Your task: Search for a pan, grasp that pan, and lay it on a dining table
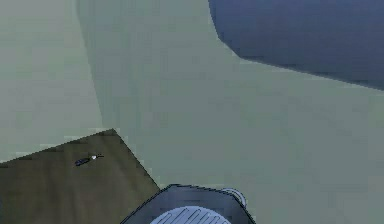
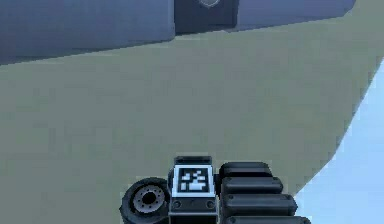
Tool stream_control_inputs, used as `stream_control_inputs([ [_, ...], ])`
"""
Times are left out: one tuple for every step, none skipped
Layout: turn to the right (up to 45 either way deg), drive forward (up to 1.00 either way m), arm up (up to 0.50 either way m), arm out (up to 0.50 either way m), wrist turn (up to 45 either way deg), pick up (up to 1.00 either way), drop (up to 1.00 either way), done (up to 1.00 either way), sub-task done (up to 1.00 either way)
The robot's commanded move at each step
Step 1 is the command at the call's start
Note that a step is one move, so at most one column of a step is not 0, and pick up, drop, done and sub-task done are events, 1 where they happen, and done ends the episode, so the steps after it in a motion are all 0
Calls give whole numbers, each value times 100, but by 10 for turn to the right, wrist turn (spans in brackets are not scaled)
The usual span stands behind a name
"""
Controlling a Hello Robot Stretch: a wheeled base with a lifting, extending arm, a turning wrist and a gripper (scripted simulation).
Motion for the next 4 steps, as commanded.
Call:
stream_control_inputs([
  [-120, 0, 0, 0, 0, 0, 0, 0, 0],
  [-450, 0, 0, 0, 0, 0, 0, 0, 0],
  [-450, 0, 0, 0, 0, 0, 0, 0, 0],
  [-450, 0, 0, 0, 0, 0, 0, 0, 0],
])
